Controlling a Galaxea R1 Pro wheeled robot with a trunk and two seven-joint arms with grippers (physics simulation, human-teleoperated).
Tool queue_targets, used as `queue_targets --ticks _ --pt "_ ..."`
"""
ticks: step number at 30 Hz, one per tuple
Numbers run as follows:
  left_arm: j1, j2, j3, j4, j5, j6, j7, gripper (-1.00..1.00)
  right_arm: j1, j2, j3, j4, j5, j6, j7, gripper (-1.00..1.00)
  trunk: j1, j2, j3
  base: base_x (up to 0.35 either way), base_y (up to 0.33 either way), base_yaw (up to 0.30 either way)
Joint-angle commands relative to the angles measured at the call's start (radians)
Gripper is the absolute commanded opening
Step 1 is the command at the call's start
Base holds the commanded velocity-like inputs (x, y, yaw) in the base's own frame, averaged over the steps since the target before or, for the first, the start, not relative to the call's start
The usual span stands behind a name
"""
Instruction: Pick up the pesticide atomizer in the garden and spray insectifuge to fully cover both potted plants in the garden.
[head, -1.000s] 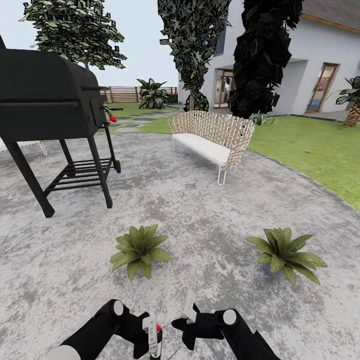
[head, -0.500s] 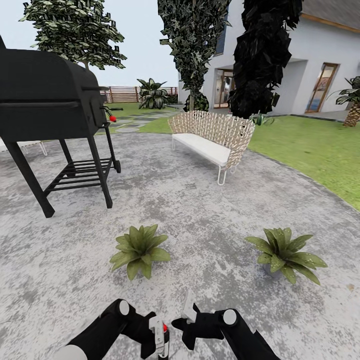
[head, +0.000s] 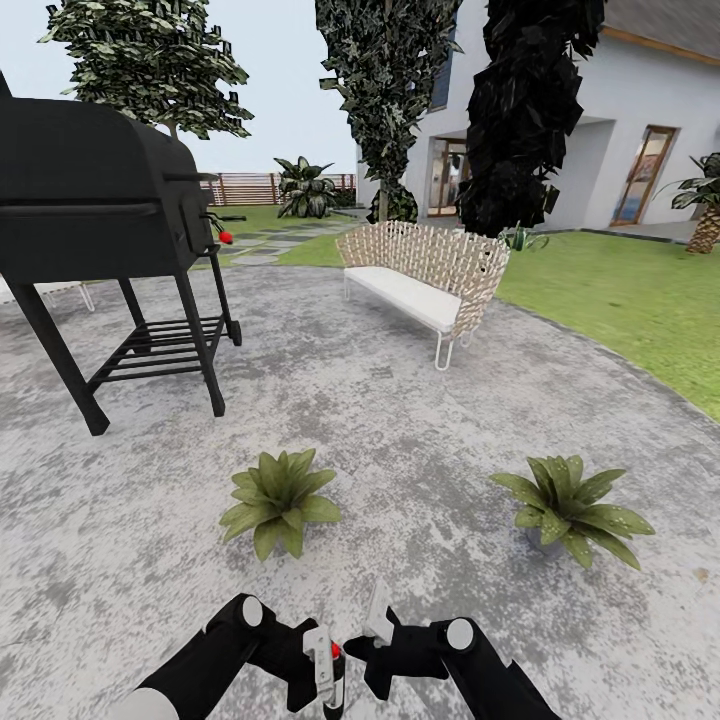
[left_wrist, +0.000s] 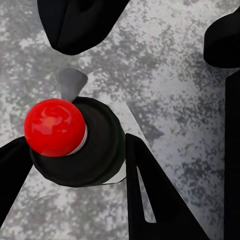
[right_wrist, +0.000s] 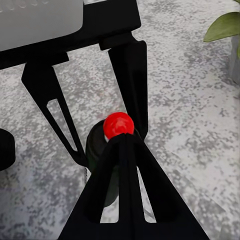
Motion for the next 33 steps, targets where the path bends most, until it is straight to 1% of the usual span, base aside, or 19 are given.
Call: queue_targets --ticks 1,7,13,22,25,27,29,31,32,33 --pt "0.000 0.000 -0.001 -0.002 -0.003 0.003 -0.003 -1.00 -0.001 0.000 -0.001 -0.001 0.011 -0.009 0.001 -1.00 0.000 0.000 -0.001 0.000 0.000 0.000" --pt "0.000 -0.002 0.000 -0.003 0.000 0.003 -0.004 -1.00 0.000 0.000 -0.001 -0.001 0.011 -0.008 0.001 -1.00 0.000 0.000 -0.001 0.000 0.000 0.000" --pt "0.000 -0.010 0.000 -0.002 0.000 0.003 -0.004 -1.00 -0.001 0.000 -0.002 0.000 0.011 -0.008 0.001 -1.00 0.000 0.000 -0.001 0.000 0.000 0.000" --pt "0.000 -0.010 -0.001 -0.002 -0.002 0.003 -0.004 -1.00 0.000 0.000 -0.003 0.000 0.011 -0.008 0.001 -1.00 0.000 0.000 -0.001 0.000 0.000 0.000" --pt "0.000 -0.005 -0.002 0.006 -0.007 0.005 -0.002 -1.00 -0.001 0.000 -0.003 0.000 0.011 -0.008 0.001 -1.00 0.000 0.000 -0.001 0.000 0.000 0.000" --pt "0.001 0.005 -0.001 0.012 -0.009 0.007 0.000 -1.00 0.000 0.000 -0.003 0.001 0.011 -0.008 0.001 -1.00 0.000 0.000 -0.001 0.000 0.000 0.000" --pt "0.002 0.023 0.000 0.013 -0.009 0.009 0.002 -1.00 -0.001 0.000 -0.002 0.003 0.011 -0.008 0.000 -1.00 0.000 0.000 -0.001 0.000 0.000 0.000" --pt "0.003 0.059 0.000 0.015 -0.010 0.010 0.005 -1.00 -0.001 0.000 -0.001 0.003 0.011 -0.008 0.001 -1.00 0.000 0.000 -0.001 0.000 0.000 0.000" --pt "0.004 0.072 0.000 0.015 -0.009 0.011 0.005 -1.00 0.000 0.000 -0.001 0.003 0.012 -0.008 0.001 -1.00 0.000 0.000 -0.001 0.000 0.000 0.000" --pt "0.006 0.092 0.000 0.015 -0.009 0.011 0.006 -1.00 0.000 0.000 -0.001 0.004 0.012 -0.008 0.001 -1.00 0.000 0.000 -0.001 0.000 0.000 0.000"
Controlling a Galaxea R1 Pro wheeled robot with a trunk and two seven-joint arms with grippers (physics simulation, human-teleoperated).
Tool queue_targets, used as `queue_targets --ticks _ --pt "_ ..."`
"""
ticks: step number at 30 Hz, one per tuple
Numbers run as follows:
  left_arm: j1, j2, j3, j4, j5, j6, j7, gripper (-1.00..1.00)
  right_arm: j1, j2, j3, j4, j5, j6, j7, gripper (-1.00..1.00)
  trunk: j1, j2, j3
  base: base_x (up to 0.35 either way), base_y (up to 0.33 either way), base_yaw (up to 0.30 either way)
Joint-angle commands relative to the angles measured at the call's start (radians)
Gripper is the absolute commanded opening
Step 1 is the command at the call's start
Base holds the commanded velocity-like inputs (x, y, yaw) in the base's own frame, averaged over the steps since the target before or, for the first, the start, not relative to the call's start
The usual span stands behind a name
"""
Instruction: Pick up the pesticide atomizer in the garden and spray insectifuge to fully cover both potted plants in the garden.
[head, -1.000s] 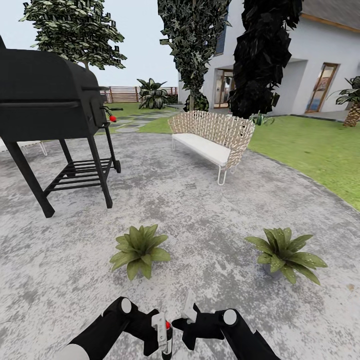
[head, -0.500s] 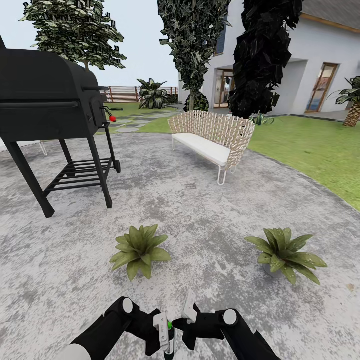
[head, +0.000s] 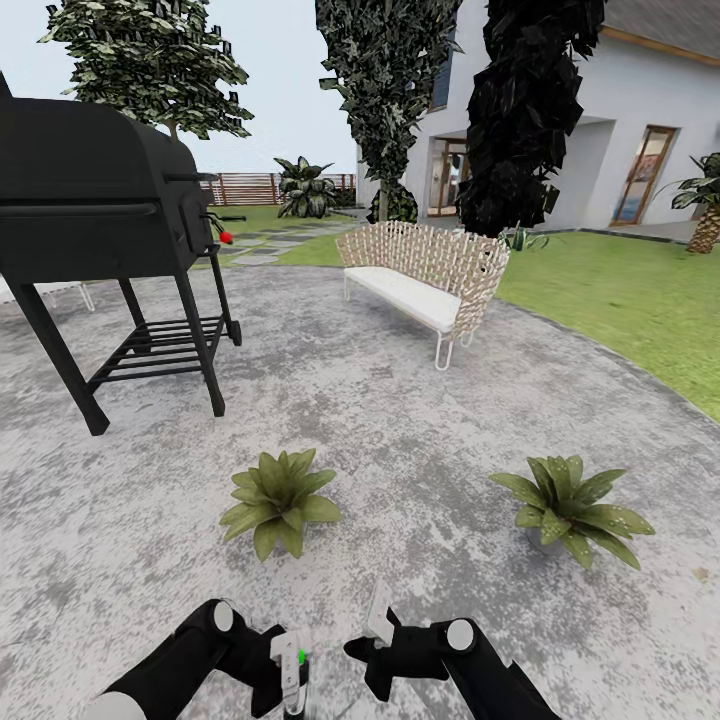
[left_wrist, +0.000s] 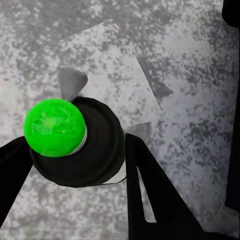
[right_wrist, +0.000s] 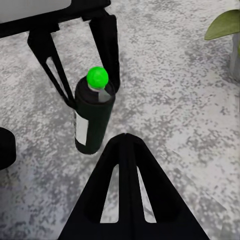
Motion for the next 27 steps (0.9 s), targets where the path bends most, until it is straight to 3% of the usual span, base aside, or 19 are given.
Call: queue_targets --ticks 1,8,11,13,15,17,20,23,27 --pt "0.003 0.021 -0.002 -0.002 0.001 0.005 -0.001 -1.00 0.000 0.000 -0.002 -0.001 0.011 -0.009 0.001 -1.00 0.000 0.000 -0.001 0.000 0.000 0.000" --pt "0.011 0.142 0.002 -0.002 0.002 0.004 0.000 -1.00 0.000 -0.003 -0.006 -0.001 0.011 -0.010 0.002 -1.00 0.000 0.000 -0.001 0.000 0.000 0.000" --pt "0.011 0.156 0.005 -0.002 -0.006 0.009 0.068 -1.00 0.000 -0.007 -0.008 -0.001 0.012 -0.009 -0.002 -1.00 0.000 0.000 -0.001 0.000 0.000 0.000" --pt "0.013 0.154 0.004 -0.002 -0.020 0.015 0.175 -1.00 0.000 -0.032 -0.018 0.006 0.013 -0.010 -0.009 -1.00 0.000 0.000 -0.001 0.000 0.000 0.000" --pt "0.013 0.152 0.009 -0.002 -0.023 0.018 0.216 -1.00 0.000 -0.089 -0.058 0.031 0.013 -0.011 -0.033 -1.00 0.000 0.000 -0.001 0.000 0.000 0.000" --pt "0.013 0.151 0.041 -0.003 -0.019 0.018 0.234 -1.00 0.001 -0.138 -0.150 0.105 0.012 -0.014 -0.092 -1.00 0.000 0.000 -0.001 0.000 0.000 0.000" --pt "0.012 0.147 0.134 -0.004 -0.018 0.017 0.250 -1.00 0.001 -0.166 -0.247 0.185 0.017 -0.043 -0.191 -1.00 0.000 0.000 -0.001 0.000 0.000 0.000" --pt "0.012 0.142 0.173 -0.004 -0.016 0.017 0.253 -1.00 0.001 -0.185 -0.268 0.246 0.017 -0.069 -0.316 -1.00 0.000 0.000 -0.001 0.000 0.000 0.000" --pt "0.012 0.111 0.182 -0.004 -0.008 0.049 0.253 -1.00 0.001 -0.173 -0.272 0.370 0.009 -0.073 -0.660 -1.00 0.000 0.000 -0.001 0.000 0.000 0.000"
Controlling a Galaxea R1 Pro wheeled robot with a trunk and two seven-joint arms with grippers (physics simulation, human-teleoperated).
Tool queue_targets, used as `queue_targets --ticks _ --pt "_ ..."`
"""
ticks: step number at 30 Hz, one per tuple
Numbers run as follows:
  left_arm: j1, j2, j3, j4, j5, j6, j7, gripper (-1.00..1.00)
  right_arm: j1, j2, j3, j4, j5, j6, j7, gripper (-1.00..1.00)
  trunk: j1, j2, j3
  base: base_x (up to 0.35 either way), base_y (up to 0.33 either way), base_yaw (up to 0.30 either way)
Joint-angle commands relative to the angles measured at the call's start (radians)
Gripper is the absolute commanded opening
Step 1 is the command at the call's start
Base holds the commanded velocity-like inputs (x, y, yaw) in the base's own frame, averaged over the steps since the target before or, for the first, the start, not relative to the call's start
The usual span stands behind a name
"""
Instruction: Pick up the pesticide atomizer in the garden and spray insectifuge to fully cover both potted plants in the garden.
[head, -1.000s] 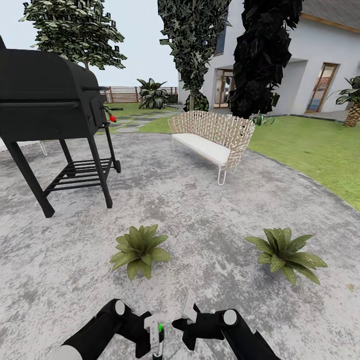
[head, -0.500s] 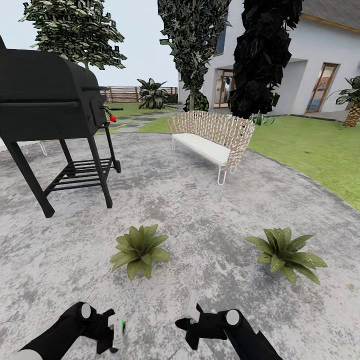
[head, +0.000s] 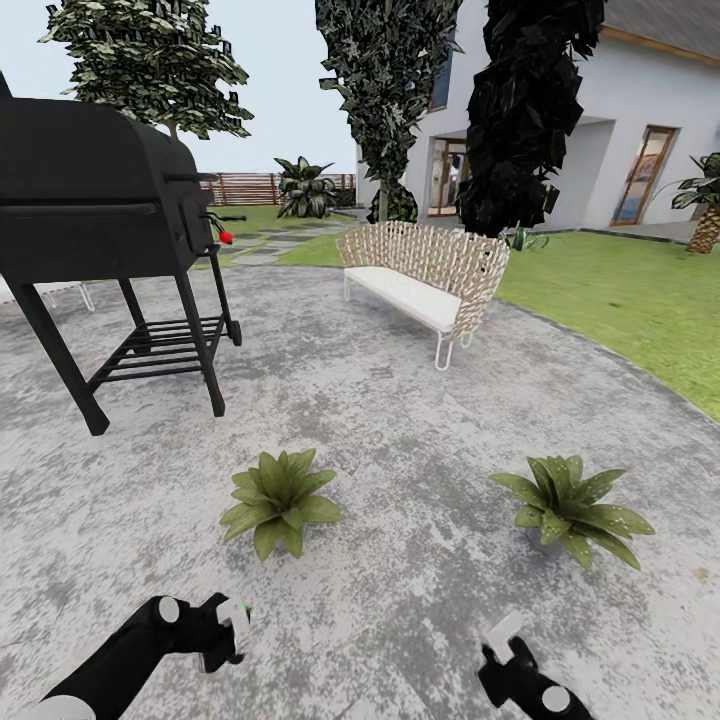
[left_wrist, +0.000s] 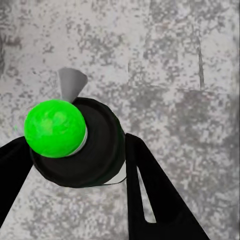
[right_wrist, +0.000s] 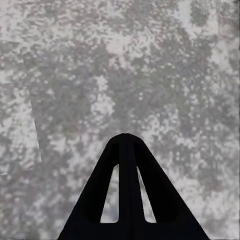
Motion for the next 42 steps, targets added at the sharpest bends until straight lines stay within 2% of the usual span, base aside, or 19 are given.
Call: queue_targets --ticks 1,3,4,5,8,9,11,14,16,17,19,22,24,27,30,34,37,42 --pt "0.000 -0.009 -0.003 -0.002 0.002 0.036 -0.003 -1.00 -0.001 0.009 -0.003 0.027 0.003 -0.003 -0.062 -1.00 0.000 0.000 -0.001 0.000 0.000 0.000" --pt "0.000 -0.040 -0.002 -0.002 0.022 0.137 -0.003 -1.00 -0.001 0.048 -0.004 0.085 -0.002 -0.005 -0.205 -1.00 0.000 0.000 -0.001 0.000 0.000 0.000" --pt "-0.001 -0.054 -0.002 -0.002 0.035 0.174 -0.003 -1.00 0.000 0.061 -0.005 0.107 -0.013 -0.007 -0.245 -1.00 0.000 0.000 -0.001 0.000 0.000 0.000" --pt "-0.001 -0.062 -0.002 -0.002 0.043 0.191 -0.001 -1.00 0.000 0.067 -0.005 0.121 -0.025 -0.010 -0.261 1.00 0.000 0.000 -0.001 0.000 0.000 0.000" --pt "-0.002 -0.088 0.022 -0.002 0.091 0.226 0.022 -1.00 0.001 0.074 -0.006 0.149 -0.115 -0.021 -0.286 1.00 0.000 0.000 -0.001 0.000 0.000 0.000" --pt "-0.003 -0.096 0.047 -0.002 0.110 0.248 0.037 -1.00 0.001 0.074 -0.006 0.152 -0.147 -0.022 -0.288 1.00 0.000 0.000 -0.001 0.000 0.000 0.000" --pt "-0.012 -0.102 0.105 -0.008 0.128 0.316 0.056 -1.00 0.001 0.071 -0.006 0.157 -0.176 -0.023 -0.291 1.00 0.000 0.000 -0.001 0.000 0.000 0.000" --pt "-0.034 -0.106 0.141 -0.017 0.136 0.394 0.063 -1.00 0.002 0.067 -0.008 0.187 -0.190 -0.025 -0.301 1.00 0.000 0.000 -0.001 0.000 0.000 0.000" --pt "-0.061 -0.123 0.147 -0.020 0.137 0.456 0.064 -1.00 0.002 0.066 -0.027 0.203 -0.203 -0.026 -0.345 1.00 0.000 0.000 -0.001 0.000 0.000 0.000" --pt "-0.081 -0.138 0.148 -0.026 0.135 0.508 0.064 -1.00 0.002 0.066 -0.044 0.207 -0.216 -0.026 -0.384 1.00 0.000 0.000 -0.001 0.000 0.000 0.000" --pt "-0.113 -0.160 0.147 -0.045 0.134 0.604 0.062 -1.00 0.002 0.065 -0.060 0.212 -0.231 -0.026 -0.418 1.00 0.000 0.000 -0.001 0.000 0.000 0.000" --pt "-0.159 -0.179 0.145 -0.067 0.134 0.732 0.059 -1.00 0.002 0.064 -0.067 0.221 -0.236 -0.031 -0.431 1.00 0.000 0.000 -0.001 0.000 0.000 0.000" --pt "-0.190 -0.198 0.131 -0.074 0.134 0.832 0.058 -1.00 0.002 0.065 -0.067 0.225 -0.238 -0.037 -0.434 1.00 0.000 0.000 -0.001 0.000 0.000 0.000" --pt "-0.232 -0.204 0.124 -0.073 0.136 0.906 0.058 -1.00 0.002 0.068 -0.067 0.227 -0.239 -0.038 -0.434 1.00 0.000 0.000 -0.001 0.000 0.000 0.000" --pt "-0.274 -0.204 0.123 -0.061 0.137 0.933 0.058 -1.00 0.003 0.072 -0.067 0.270 -0.240 -0.049 -0.433 1.00 0.000 0.000 -0.001 0.000 0.000 0.000" --pt "-0.302 -0.197 0.122 -0.015 0.137 0.942 0.058 -1.00 0.004 0.073 -0.067 0.317 -0.239 -0.165 -0.433 1.00 0.000 0.000 -0.001 0.000 0.000 0.000" --pt "-0.301 -0.196 0.118 0.000 0.135 0.943 0.058 -1.00 0.004 0.070 -0.067 0.326 -0.238 -0.195 -0.434 1.00 0.000 0.000 -0.001 0.000 0.000 0.000" --pt "-0.289 -0.201 0.115 0.004 0.131 0.940 0.059 -1.00 0.004 0.069 -0.067 0.328 -0.238 -0.202 -0.436 1.00 0.000 0.000 -0.001 0.044 -0.014 0.000"
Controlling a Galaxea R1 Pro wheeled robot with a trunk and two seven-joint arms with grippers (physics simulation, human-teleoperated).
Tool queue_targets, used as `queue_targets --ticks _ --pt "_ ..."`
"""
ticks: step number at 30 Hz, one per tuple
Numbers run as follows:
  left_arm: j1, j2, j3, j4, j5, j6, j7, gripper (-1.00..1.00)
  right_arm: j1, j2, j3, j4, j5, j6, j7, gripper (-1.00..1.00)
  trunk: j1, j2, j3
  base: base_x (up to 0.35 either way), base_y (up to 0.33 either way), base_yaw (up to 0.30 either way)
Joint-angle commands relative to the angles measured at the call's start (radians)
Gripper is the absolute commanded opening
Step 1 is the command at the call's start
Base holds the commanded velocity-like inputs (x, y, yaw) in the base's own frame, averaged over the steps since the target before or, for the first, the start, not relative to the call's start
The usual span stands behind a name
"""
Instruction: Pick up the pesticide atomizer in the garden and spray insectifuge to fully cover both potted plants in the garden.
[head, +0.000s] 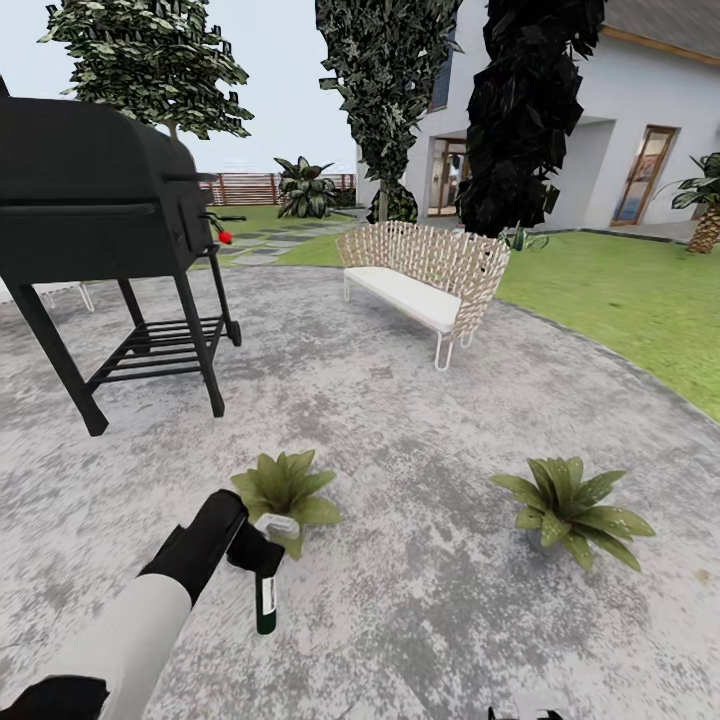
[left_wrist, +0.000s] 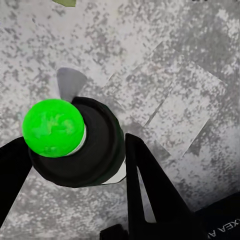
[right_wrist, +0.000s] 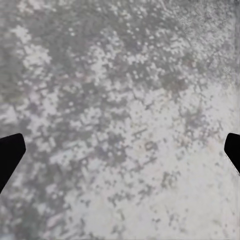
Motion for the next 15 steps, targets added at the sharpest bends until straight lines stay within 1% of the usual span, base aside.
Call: queue_targets --ticks 1,4,7,8,10,15 --pt "0.001 0.000 0.000 -0.001 -0.011 0.000 -0.006 -1.00 -0.001 0.000 -0.008 0.001 0.010 -0.003 -0.003 1.00 0.000 0.000 -0.001 0.218 -0.103 0.000" --pt "0.002 -0.001 0.003 -0.001 -0.013 -0.004 -0.001 -1.00 -0.001 0.000 -0.008 0.001 0.010 -0.004 -0.003 1.00 0.000 0.000 -0.002 0.266 -0.140 0.039" --pt "0.002 0.000 -0.014 -0.001 -0.014 -0.005 0.002 -1.00 -0.001 0.002 -0.008 0.001 0.010 -0.004 -0.003 1.00 0.000 0.000 -0.005 0.181 -0.060 0.141" --pt "0.002 0.000 -0.027 -0.001 -0.014 -0.004 0.002 -1.00 -0.001 0.002 -0.008 0.001 0.010 -0.004 -0.003 1.00 0.000 0.000 -0.006 0.073 -0.018 0.154" --pt "0.002 0.000 -0.041 -0.001 -0.014 -0.004 0.002 -1.00 -0.001 0.001 -0.008 0.001 0.010 -0.004 -0.003 1.00 0.000 0.000 -0.008 0.035 -0.009 0.138" --pt "0.003 0.012 -0.048 0.016 -0.013 -0.001 0.002 -1.00 0.000 0.001 -0.008 0.001 0.010 -0.004 -0.003 1.00 0.000 0.000 -0.010 0.034 -0.002 0.033"
